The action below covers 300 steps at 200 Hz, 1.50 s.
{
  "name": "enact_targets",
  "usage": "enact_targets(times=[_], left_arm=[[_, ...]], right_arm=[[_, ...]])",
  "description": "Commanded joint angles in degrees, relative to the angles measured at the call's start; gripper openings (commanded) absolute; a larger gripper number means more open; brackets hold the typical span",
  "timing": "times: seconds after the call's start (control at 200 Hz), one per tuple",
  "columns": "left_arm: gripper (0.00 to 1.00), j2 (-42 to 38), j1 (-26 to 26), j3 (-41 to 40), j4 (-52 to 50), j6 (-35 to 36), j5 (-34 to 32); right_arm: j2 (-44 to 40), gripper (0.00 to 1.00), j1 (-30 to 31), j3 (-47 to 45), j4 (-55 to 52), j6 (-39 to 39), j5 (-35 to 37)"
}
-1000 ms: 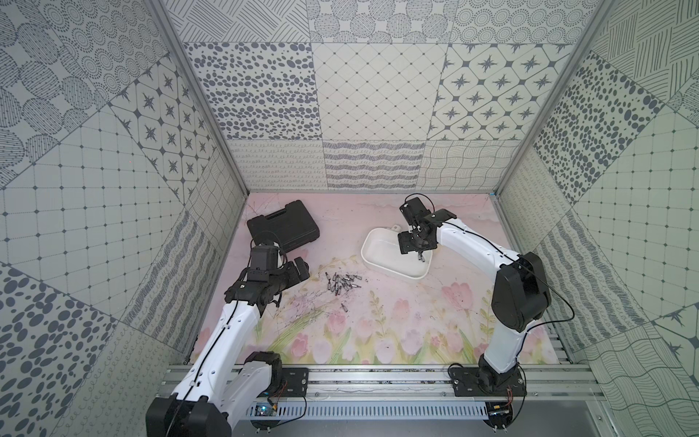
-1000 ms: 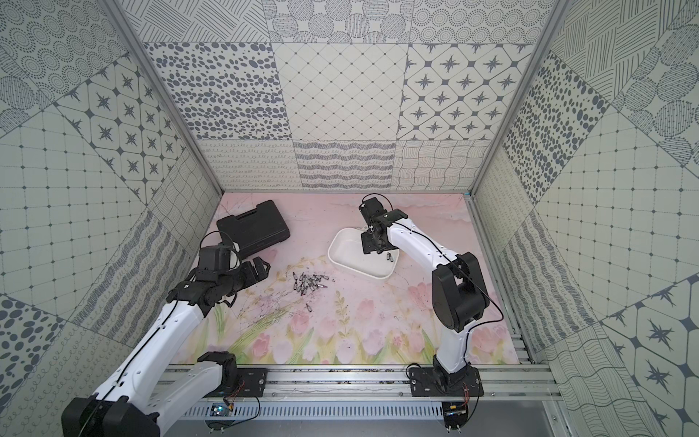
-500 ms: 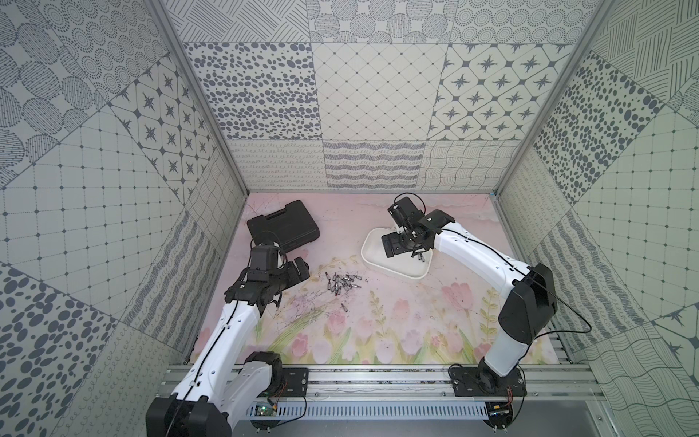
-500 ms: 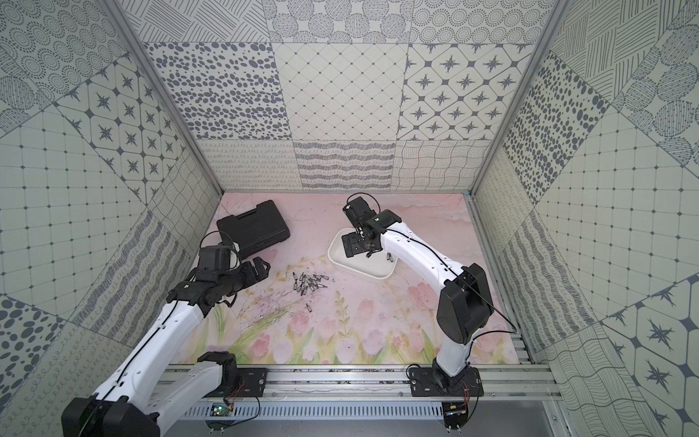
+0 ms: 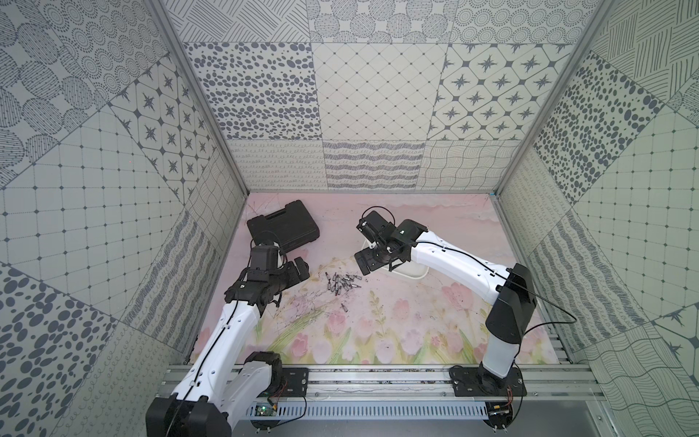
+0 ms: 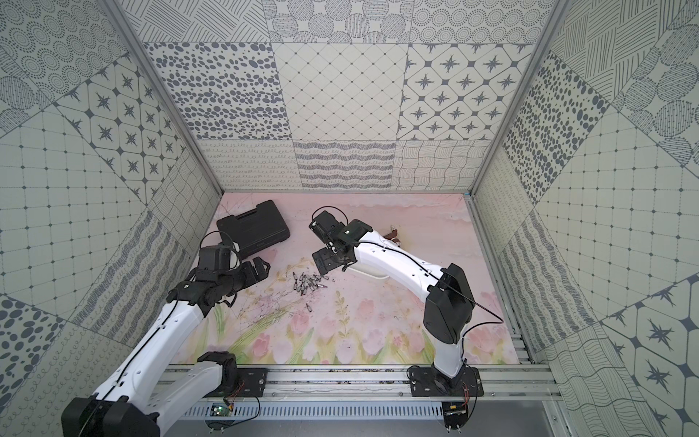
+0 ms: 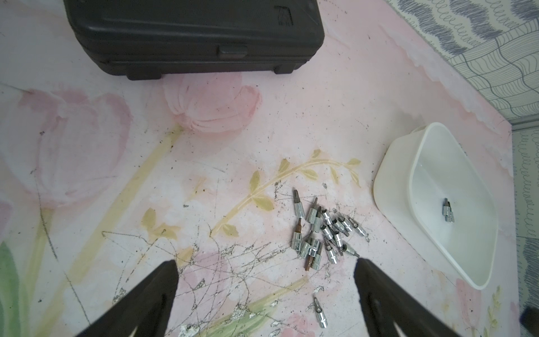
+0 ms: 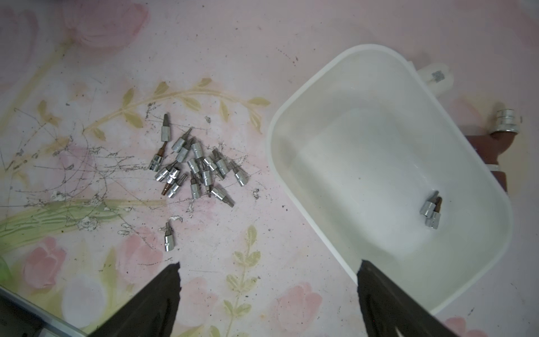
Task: Put the bit on the desktop into the storage box
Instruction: Pick up the screwdriver bit from the center of the board.
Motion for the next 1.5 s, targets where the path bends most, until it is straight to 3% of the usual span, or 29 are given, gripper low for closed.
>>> enact_targets(times=[0.0,0.41,1.001,1.496], left_arm=[[0.99,0.43,-0.05,-0.16,0.85,0.65,0.89],[0.99,0.78,-0.07,-0.10,0.98,0.57,1.00],[0.99,-1.56,-0.02,-0.28,-0.14,-0.10,-2.67],[0.99,-1.40,0.04,-0.45,-0.03,-0.23,-2.71]], right_arm=[[1.92,0.97,2.83,0.63,-1.00,2.17,-2.21],[8.88,0.91,9.46,2.78,-1.09,4.06,-8.25],[17.12,0.53,11.73,7.51,-1.11,3.45,-8.82],[22.75,0.40,12.35,9.04,-1.09,3.55,-8.60]])
